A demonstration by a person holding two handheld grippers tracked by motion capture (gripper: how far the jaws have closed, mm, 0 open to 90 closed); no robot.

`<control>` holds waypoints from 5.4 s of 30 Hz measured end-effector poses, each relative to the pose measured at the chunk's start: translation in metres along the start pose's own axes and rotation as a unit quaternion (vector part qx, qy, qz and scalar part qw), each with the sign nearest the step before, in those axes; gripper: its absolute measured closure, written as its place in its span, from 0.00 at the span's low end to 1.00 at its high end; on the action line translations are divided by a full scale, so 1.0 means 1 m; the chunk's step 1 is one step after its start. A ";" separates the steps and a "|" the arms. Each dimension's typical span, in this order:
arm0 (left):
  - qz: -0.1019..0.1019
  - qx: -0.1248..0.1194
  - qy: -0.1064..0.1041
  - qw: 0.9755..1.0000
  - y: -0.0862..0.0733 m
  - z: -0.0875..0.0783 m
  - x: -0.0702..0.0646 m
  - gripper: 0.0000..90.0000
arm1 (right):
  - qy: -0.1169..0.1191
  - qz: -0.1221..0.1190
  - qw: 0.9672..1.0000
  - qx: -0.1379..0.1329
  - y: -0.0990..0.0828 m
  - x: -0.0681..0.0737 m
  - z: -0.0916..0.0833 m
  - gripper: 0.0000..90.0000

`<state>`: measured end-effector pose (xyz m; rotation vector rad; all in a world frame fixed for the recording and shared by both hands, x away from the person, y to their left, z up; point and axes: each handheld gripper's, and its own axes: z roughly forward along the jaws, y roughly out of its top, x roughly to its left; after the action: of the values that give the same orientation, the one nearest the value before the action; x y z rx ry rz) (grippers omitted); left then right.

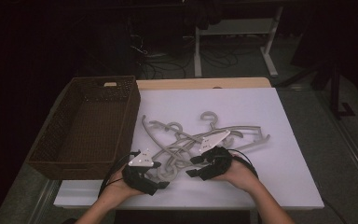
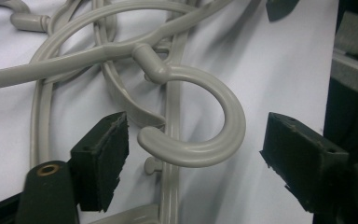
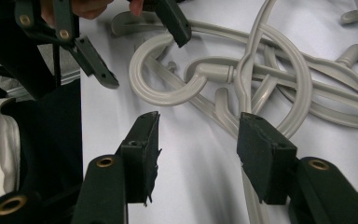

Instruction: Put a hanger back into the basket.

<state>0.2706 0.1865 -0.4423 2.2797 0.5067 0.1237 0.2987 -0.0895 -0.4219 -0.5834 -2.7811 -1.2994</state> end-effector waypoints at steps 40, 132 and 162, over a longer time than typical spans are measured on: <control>0.053 -0.004 0.028 0.998 0.006 0.000 -0.007 0.46 | -0.002 0.006 1.000 -0.018 0.000 -0.003 -0.008 0.51; -0.022 -0.035 0.047 0.998 0.003 -0.012 0.005 0.51 | -0.008 -0.030 0.999 -0.008 0.055 0.003 -0.001 0.83; -0.023 -0.044 0.042 0.998 0.004 -0.013 0.003 0.51 | -0.096 -0.032 0.993 -0.062 0.109 -0.014 -0.080 0.94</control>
<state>0.2717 0.1948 -0.4308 2.1830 0.5850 0.2160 0.3377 -0.0905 -0.2917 -0.6621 -2.9092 -1.5137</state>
